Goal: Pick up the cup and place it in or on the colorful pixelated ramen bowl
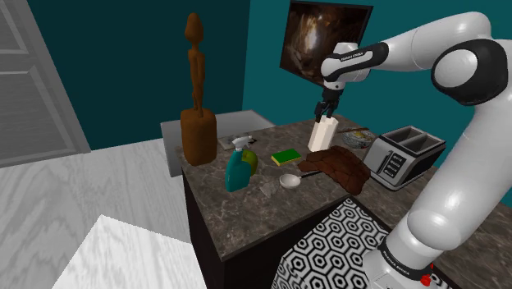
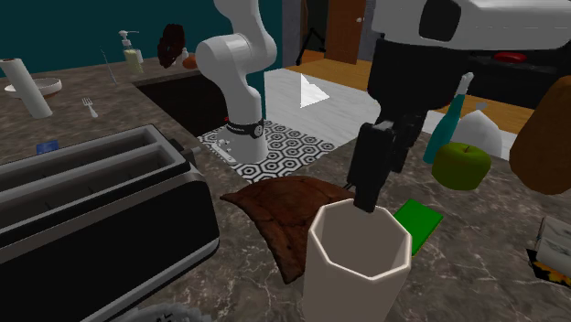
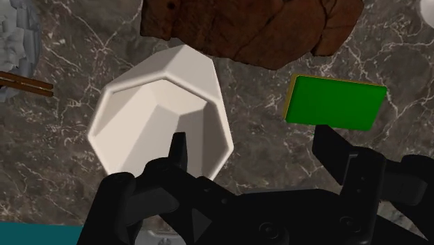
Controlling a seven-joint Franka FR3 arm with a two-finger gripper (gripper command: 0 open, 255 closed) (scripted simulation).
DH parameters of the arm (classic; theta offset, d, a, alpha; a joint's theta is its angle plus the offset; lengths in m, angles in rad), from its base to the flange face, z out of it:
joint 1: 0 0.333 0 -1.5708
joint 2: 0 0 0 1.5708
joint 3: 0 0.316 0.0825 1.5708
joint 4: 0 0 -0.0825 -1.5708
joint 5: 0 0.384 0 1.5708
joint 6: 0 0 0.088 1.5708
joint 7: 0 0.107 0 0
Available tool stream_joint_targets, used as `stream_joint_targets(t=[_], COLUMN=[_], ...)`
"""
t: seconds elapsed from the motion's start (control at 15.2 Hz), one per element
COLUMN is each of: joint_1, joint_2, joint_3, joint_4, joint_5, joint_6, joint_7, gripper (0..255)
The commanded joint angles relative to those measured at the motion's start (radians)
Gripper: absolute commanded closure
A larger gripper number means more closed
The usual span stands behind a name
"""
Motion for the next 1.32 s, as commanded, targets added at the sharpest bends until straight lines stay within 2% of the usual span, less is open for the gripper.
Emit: stream_joint_targets(t=[0.0,0.53,0.99,1.06,1.25], joint_1=[-0.014,-0.02,-0.02,-0.02,-0.02], joint_2=[0.065,0.105,0.105,0.105,0.105], joint_3=[-0.008,-0.004,-0.004,-0.004,-0.004], joint_4=[0.042,-0.014,-0.014,-0.014,-0.014], joint_5=[0.027,0.046,0.046,0.046,0.046], joint_6=[0.015,0.109,0.108,0.108,0.108], joint_7=[-0.031,-0.044,-0.044,-0.044,-0.044], gripper=[0,0,0,255,255])
